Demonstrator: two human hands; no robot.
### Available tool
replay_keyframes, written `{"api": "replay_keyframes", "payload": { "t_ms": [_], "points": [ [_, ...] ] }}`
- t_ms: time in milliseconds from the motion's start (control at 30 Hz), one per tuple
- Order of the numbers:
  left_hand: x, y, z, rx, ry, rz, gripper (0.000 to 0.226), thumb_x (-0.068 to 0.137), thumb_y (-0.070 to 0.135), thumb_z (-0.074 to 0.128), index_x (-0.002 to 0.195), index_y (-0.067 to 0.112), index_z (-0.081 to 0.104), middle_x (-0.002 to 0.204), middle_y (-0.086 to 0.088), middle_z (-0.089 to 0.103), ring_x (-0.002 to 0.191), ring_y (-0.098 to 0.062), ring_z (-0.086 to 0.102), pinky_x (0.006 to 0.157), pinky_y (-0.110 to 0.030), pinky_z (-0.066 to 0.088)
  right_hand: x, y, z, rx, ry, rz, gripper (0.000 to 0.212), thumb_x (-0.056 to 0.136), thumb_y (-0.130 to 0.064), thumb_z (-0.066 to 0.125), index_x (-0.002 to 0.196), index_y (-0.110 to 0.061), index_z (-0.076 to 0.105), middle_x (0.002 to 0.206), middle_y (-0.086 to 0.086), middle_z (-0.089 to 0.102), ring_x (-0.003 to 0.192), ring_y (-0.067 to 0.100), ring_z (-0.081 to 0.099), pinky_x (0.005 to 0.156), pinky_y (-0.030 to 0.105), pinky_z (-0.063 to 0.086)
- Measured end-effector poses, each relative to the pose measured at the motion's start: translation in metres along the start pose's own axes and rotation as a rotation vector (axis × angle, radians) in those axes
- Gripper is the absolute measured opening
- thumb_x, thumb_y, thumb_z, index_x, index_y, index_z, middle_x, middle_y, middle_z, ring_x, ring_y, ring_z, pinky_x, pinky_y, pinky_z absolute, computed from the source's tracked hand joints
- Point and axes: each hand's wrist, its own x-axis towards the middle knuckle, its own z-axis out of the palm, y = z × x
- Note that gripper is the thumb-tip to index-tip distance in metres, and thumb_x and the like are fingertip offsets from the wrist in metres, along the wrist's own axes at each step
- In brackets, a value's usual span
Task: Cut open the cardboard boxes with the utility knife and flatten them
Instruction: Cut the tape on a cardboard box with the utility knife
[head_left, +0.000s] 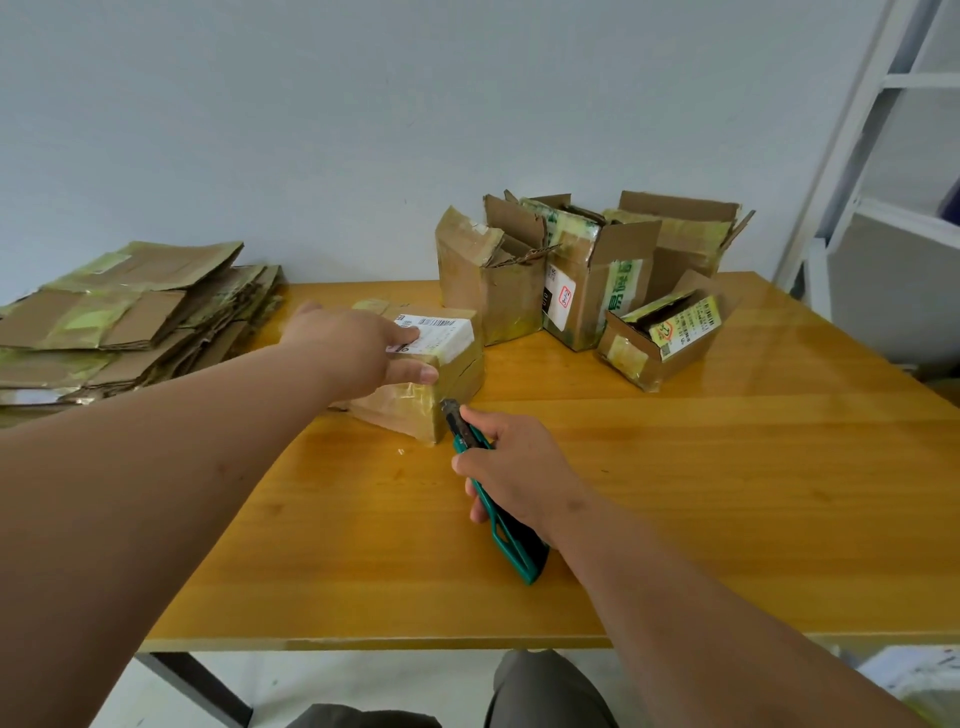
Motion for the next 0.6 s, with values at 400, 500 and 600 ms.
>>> {"api": "replay_keyframes", "payload": {
  "t_ms": [400, 500, 600],
  "points": [
    [0.012, 0.013, 0.003, 0.004, 0.078, -0.067, 0.098, 0.065, 0.091, 0.018, 0.145, 0.038, 0.040, 0.129, 0.000, 0.055, 0.110, -0.023, 0.055, 0.068, -0.032, 0.048, -0.013, -0.012, -0.015, -0.023, -0.123, 0.016, 0.063, 0.090, -0.004, 0.062, 0.145, -0.031, 0.047, 0.085, 0.014, 0.068, 0.053, 0.017, 0.062, 0.053, 0.025, 0.056],
    [0.009, 0.003, 0.007, -0.120, 0.023, 0.011, 0.086, 0.074, 0.084, 0.032, 0.148, 0.040, 0.033, 0.143, 0.000, 0.041, 0.128, -0.026, 0.040, 0.097, -0.042, 0.042, -0.009, -0.004, -0.020, 0.014, 0.072, 0.003, 0.059, 0.091, -0.008, 0.055, 0.144, -0.034, 0.048, 0.094, 0.016, 0.069, 0.053, 0.018, 0.062, 0.057, 0.030, 0.058],
    [0.001, -0.014, 0.018, -0.208, 0.019, 0.060, 0.064, 0.089, 0.066, 0.045, 0.147, 0.052, 0.023, 0.151, 0.010, 0.027, 0.139, -0.028, 0.021, 0.111, -0.051, 0.022, -0.010, 0.006, -0.022, -0.089, 0.171, 0.000, 0.062, 0.091, -0.014, 0.049, 0.148, -0.039, 0.040, 0.109, 0.006, 0.066, 0.056, 0.013, 0.067, 0.060, 0.028, 0.060]
  ]
}}
